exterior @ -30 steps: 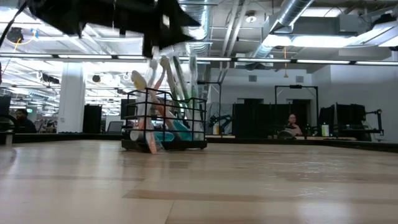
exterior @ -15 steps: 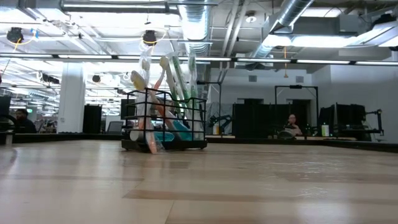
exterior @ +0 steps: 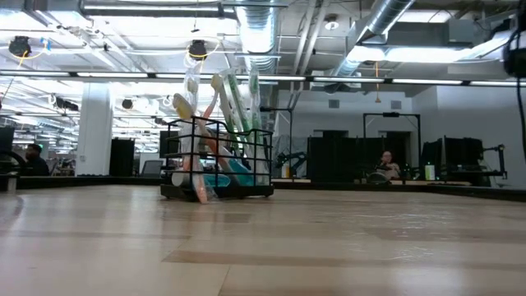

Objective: Pick & Place toothbrushing station
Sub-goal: Return to Home Position

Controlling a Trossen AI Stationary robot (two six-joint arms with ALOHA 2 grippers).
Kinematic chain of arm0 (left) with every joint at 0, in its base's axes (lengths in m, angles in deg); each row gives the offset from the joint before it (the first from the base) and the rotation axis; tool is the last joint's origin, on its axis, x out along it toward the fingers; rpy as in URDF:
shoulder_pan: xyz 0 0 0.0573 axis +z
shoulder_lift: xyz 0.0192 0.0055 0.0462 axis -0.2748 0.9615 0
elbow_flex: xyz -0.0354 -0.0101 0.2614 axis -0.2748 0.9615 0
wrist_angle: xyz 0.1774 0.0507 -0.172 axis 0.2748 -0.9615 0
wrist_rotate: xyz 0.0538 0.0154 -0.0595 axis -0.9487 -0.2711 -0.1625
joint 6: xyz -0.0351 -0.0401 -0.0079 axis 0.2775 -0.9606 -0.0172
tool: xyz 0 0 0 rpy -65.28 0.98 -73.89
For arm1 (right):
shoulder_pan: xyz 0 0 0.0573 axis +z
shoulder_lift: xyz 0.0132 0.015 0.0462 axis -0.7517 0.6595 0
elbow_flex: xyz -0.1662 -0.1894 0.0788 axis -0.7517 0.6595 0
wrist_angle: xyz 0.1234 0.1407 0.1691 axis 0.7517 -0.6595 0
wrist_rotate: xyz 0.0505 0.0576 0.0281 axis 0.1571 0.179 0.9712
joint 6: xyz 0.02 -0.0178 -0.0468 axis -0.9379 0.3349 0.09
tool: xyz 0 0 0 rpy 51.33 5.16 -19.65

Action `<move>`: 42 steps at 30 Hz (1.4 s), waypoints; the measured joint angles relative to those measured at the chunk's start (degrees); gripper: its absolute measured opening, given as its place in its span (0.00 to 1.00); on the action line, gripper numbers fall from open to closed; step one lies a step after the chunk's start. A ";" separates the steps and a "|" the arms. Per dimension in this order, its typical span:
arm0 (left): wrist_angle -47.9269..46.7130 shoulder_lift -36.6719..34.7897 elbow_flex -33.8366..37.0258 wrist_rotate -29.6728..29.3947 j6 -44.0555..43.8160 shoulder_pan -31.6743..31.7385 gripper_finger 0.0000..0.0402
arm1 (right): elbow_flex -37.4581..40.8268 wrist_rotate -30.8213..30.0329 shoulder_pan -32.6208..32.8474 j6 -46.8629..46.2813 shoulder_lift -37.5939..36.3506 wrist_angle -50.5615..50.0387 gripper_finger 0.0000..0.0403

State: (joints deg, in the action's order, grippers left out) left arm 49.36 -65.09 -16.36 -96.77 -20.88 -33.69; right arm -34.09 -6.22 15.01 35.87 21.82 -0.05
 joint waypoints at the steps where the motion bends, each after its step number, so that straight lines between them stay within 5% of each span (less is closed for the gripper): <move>1: 0.03 -1.15 0.00 0.01 0.71 0.00 0.28 | 0.87 0.28 1.11 -3.19 -1.24 -0.33 0.33; 6: -2.23 -4.16 2.70 2.30 -2.90 0.00 0.28 | 5.53 -0.37 3.43 -4.78 -2.42 1.42 0.33; 13: -3.50 1.08 7.11 5.56 -14.71 0.04 0.28 | 9.45 -1.31 3.26 -5.81 0.86 2.24 0.33; 15: -6.62 1.37 7.28 -0.01 -13.78 0.11 0.30 | 10.45 -3.95 3.75 -5.14 1.17 -1.60 0.33; 17: -9.44 0.54 7.32 2.89 -5.22 0.22 0.33 | 12.57 -12.87 4.87 -6.33 1.35 -7.63 0.33; 20: -15.28 -2.63 7.17 10.82 -0.76 0.09 0.37 | 15.33 -14.66 8.95 -18.48 -2.06 -22.98 0.33; 26: -38.88 -16.66 6.97 0.58 -6.21 0.10 0.40 | 20.33 -15.50 18.57 -41.98 -11.08 -43.12 0.33; 33: -55.77 -15.08 -6.84 -11.18 -3.53 0.41 0.40 | 20.50 -15.74 15.12 -35.66 -21.06 -43.52 0.33; 40: -61.53 -16.47 -18.77 -9.04 3.62 4.79 0.40 | 17.31 -13.78 0.01 -18.02 -27.02 -37.05 0.33; 42: -64.90 -16.32 -21.21 -9.86 3.47 5.93 0.40 | 14.09 -8.95 -5.32 -14.50 -28.89 -37.01 0.33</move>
State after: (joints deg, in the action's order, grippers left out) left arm -15.54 -81.41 -37.56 -106.63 -17.41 -27.76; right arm -20.00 -15.17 9.69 21.37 -7.07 -37.06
